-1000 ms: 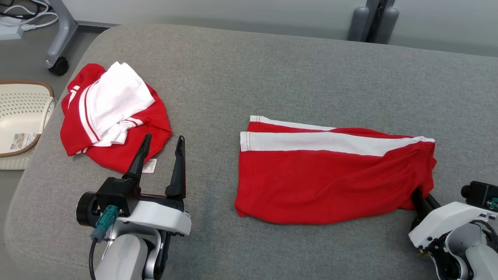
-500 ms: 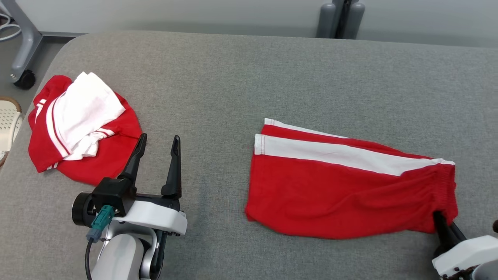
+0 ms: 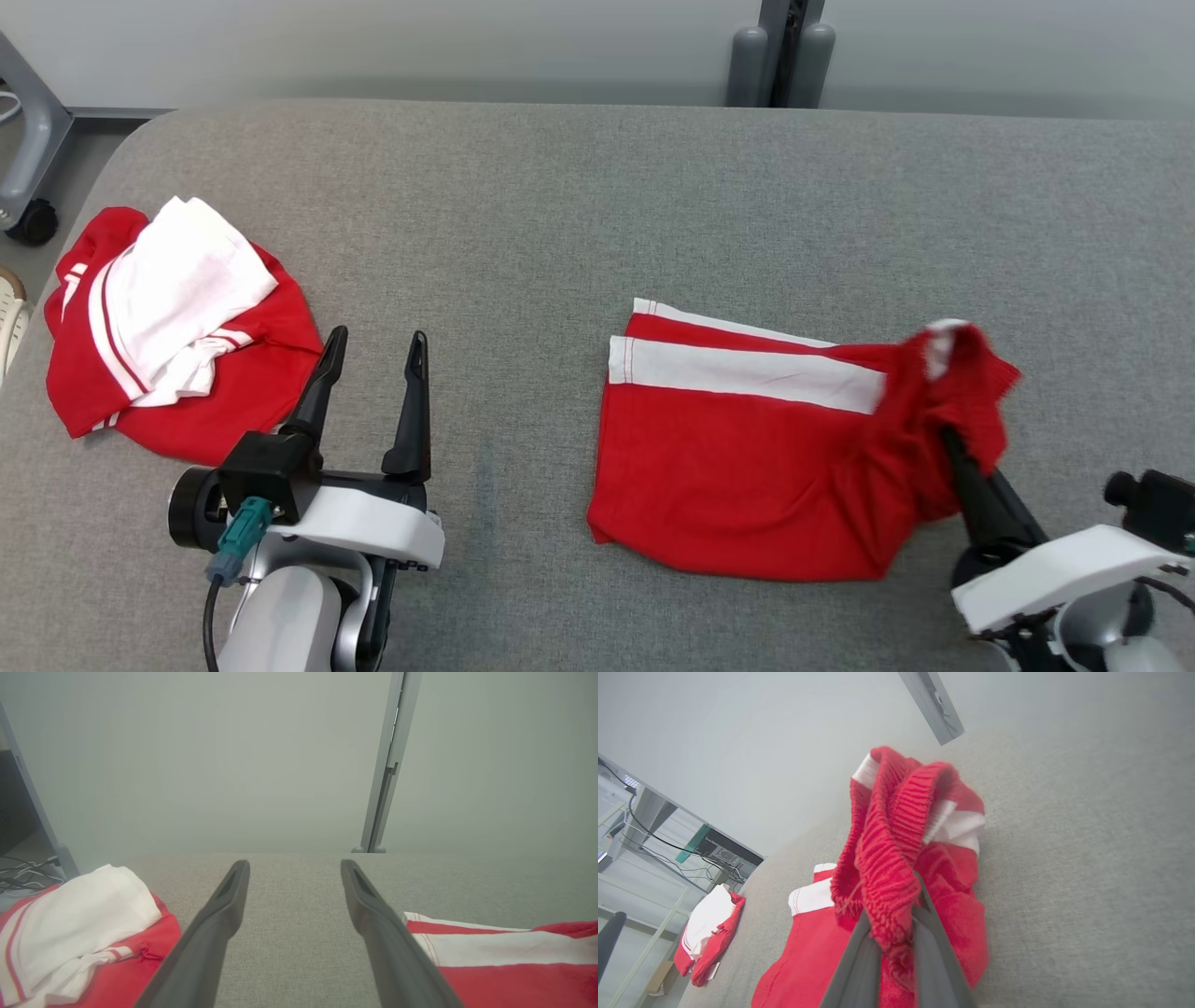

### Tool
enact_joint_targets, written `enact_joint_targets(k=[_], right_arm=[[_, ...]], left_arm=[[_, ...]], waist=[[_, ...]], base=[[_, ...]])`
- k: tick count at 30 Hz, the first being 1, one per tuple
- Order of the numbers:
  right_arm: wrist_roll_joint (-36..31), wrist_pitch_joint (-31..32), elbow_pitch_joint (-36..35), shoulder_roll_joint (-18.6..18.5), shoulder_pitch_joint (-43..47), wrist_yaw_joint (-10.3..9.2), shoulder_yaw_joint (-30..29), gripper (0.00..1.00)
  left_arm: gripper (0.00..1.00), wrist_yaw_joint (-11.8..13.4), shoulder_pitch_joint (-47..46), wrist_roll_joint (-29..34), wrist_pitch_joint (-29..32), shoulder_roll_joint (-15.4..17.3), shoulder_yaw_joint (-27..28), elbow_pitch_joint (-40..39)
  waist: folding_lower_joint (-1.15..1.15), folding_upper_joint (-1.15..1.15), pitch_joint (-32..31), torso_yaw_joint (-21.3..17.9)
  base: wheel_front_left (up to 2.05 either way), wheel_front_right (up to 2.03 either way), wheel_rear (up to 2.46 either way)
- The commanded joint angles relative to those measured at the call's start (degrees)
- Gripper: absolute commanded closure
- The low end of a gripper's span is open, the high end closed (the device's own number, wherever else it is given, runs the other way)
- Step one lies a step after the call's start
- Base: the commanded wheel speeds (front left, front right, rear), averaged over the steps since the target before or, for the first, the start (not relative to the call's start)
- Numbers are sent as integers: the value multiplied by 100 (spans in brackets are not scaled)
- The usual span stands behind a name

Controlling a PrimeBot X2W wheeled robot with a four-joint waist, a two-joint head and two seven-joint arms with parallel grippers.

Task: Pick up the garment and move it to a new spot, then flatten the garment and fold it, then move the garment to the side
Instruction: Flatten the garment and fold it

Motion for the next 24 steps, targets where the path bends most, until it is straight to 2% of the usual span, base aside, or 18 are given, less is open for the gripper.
enact_joint_targets(k=[1,5,9,15,16,17,22,23,24], right_arm=[[7,27,-140,21,21,4,57,100],[2,153,-669,238,-64,4,441,100],[-8,298,-715,411,-350,4,934,100],[-258,185,67,560,-985,4,1486,100],[-307,67,588,592,-1255,4,1727,100],[-346,0,744,598,-1345,4,1819,100],[-144,-223,1385,609,-1638,4,2195,100],[-121,-259,1487,610,-1697,4,2293,91],[-42,-294,1570,605,-1753,4,2374,69]], left_arm=[[0,-29,16,61,-26,21,22,1],[0,-42,-22,60,-26,-12,0,-4],[0,-77,-62,59,-26,-44,-18,-4],[0,-126,-118,68,-26,-99,-80,14],[0,-141,-142,67,-26,-121,-120,37],[0,-146,-156,64,-26,-127,-133,45],[0,-151,-172,51,-26,-154,-173,61],[0,-150,-176,50,-26,-157,-171,68],[0,-155,-183,49,-26,-163,-171,72]], waist=[[0,0,-9,-2],[0,0,-9,33],[0,0,19,111],[0,0,91,305],[0,0,126,417],[0,0,140,453],[0,0,185,550],[0,0,194,552],[0,0,201,554]], base=[[0,0,0],[0,0,0],[0,0,0],[0,0,0],[0,0,0],[0,0,0],[0,0,0],[0,0,0],[0,0,0]])
